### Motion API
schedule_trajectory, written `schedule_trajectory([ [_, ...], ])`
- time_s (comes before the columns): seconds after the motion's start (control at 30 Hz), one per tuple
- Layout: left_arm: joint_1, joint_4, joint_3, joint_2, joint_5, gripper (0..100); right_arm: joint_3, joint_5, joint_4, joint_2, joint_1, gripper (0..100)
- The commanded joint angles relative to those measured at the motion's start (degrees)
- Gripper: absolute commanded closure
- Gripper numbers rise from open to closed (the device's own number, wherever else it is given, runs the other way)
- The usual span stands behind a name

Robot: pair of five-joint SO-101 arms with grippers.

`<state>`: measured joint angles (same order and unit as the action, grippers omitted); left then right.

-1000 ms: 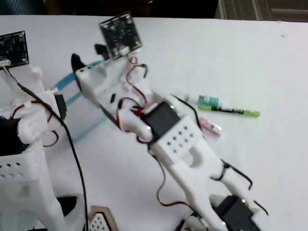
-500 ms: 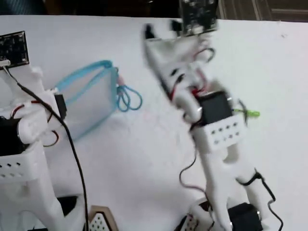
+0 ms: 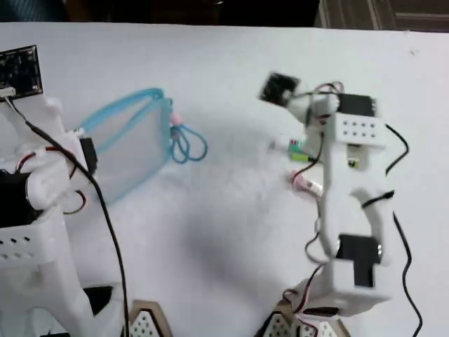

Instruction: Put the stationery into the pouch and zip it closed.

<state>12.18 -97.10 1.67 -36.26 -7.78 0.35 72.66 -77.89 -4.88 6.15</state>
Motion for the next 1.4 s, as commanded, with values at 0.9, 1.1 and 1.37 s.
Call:
schedule_trajectory([
  [0.9,0.22,0.62,-0.26,1.45,0.09,98,-0.53,1.76,17.01,-22.81,7.52,97.8],
  [1.1,0.22,0.62,-0.26,1.45,0.09,98,-0.62,-5.19,9.71,-14.29,6.9,98.1],
  [1.37,0.22,0.62,-0.26,1.45,0.09,98,-0.62,-9.14,4.0,-0.84,3.38,98.1],
])
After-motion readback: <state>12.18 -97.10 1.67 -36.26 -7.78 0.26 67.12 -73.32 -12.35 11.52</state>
